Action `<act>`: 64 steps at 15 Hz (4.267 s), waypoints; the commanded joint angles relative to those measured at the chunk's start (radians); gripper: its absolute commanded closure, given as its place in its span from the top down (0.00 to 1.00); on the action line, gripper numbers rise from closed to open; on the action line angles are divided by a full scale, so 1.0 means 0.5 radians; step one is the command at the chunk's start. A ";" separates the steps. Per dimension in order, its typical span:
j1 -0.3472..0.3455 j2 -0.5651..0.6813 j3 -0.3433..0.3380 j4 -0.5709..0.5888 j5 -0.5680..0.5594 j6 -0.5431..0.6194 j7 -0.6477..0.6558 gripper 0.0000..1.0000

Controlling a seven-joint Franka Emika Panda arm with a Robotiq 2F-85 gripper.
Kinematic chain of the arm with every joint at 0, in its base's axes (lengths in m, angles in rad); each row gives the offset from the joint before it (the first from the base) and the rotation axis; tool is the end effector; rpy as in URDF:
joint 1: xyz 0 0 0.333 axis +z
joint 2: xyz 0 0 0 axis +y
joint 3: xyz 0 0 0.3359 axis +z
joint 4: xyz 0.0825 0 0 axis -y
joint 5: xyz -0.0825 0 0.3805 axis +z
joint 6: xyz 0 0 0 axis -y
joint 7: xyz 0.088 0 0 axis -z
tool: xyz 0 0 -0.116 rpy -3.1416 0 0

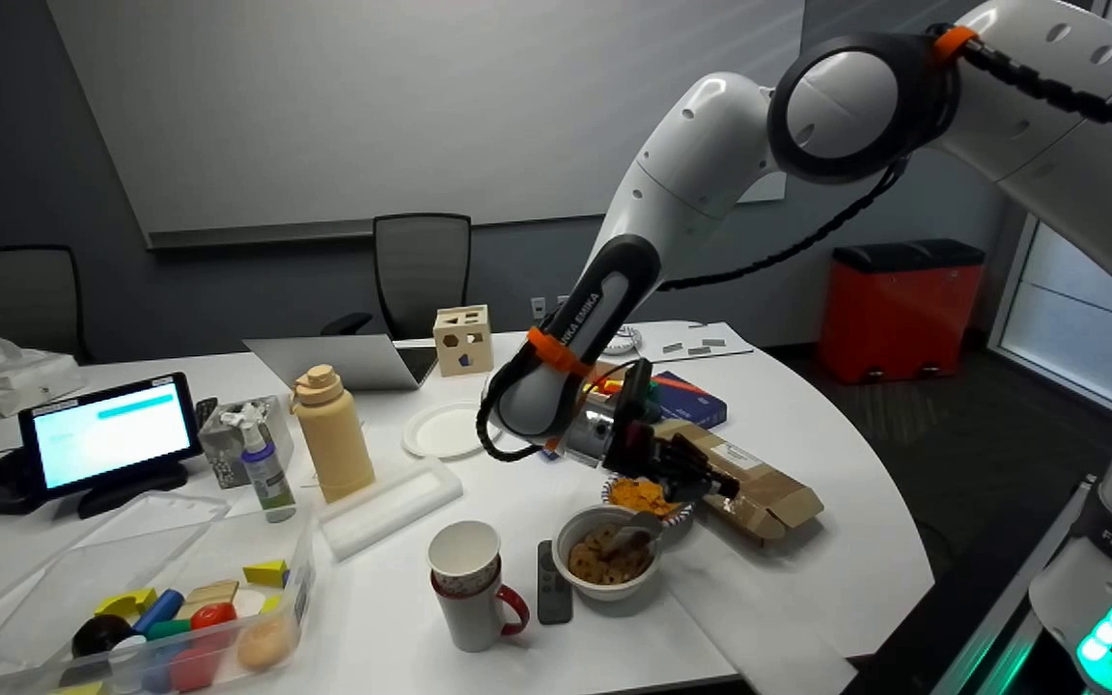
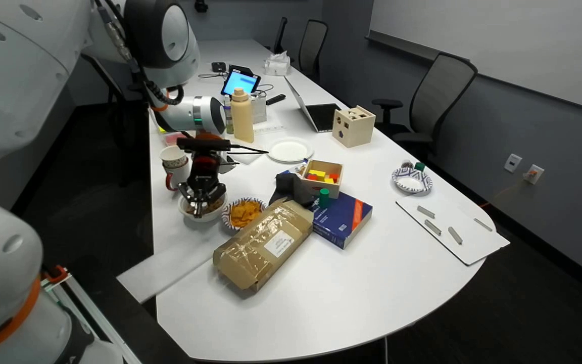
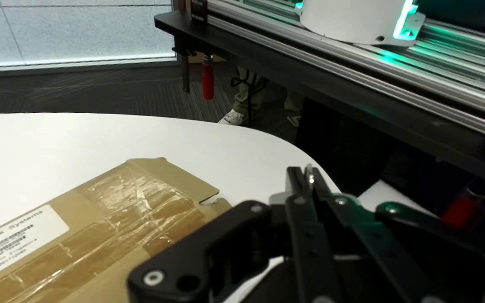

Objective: Mix the objects in the bowl

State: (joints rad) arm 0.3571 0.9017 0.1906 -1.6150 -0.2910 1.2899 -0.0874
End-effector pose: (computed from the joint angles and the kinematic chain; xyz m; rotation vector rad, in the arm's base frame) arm 0.4742 0.2398 0.0992 2.1509 0.8833 -1.5107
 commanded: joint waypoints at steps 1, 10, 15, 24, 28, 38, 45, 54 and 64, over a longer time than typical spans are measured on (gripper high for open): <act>-0.059 0.068 0.055 0.116 0.064 -0.165 -0.172 0.01; -0.071 0.005 0.048 0.029 0.137 0.357 -0.102 0.01; 0.045 -0.011 -0.043 -0.066 -0.060 0.671 0.149 0.01; 0.081 0.128 -0.007 0.074 -0.025 -0.044 0.039 0.01; 0.027 0.194 0.039 0.157 0.003 -0.256 -0.115 0.01; -0.072 0.110 0.051 0.065 0.125 0.145 -0.102 0.01; 0.046 0.089 -0.023 0.008 -0.063 0.203 0.137 0.01; -0.038 0.261 0.032 0.223 0.100 -0.299 -0.082 0.01; -0.211 0.291 0.114 0.360 0.435 -0.230 -0.331 0.01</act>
State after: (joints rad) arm 0.2772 1.0383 0.2291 -1.4679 -0.1163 1.1552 -0.2430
